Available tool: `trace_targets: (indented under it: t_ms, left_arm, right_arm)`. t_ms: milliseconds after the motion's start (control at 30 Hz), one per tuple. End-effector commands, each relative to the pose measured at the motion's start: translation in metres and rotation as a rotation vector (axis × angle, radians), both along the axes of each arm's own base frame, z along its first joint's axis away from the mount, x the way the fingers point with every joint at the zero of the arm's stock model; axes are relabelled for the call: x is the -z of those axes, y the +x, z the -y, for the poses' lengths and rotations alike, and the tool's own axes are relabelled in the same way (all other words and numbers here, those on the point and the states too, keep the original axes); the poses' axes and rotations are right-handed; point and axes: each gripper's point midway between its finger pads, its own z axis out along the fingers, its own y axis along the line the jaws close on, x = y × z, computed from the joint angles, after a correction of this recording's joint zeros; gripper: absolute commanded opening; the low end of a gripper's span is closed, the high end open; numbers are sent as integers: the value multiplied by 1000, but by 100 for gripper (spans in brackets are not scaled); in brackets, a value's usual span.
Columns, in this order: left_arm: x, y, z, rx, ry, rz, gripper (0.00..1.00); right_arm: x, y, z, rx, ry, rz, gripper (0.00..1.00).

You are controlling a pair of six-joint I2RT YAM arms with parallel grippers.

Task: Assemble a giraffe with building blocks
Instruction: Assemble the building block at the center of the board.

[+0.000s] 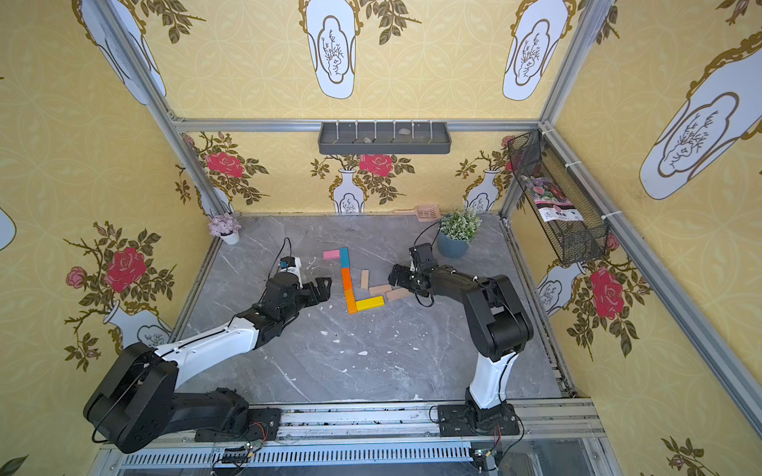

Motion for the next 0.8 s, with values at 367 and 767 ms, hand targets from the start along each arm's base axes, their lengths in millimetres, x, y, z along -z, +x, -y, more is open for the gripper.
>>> trace_targets:
  t_ms: [367,767]
  left_arm:
    - [-3,2,4,12,-11,8,99]
    - [-4,2,4,14,-11,12,99]
  right_arm:
    - [-5,1,-11,-17,56,21,97]
    - [-8,-2,-18,-30,69,24,98]
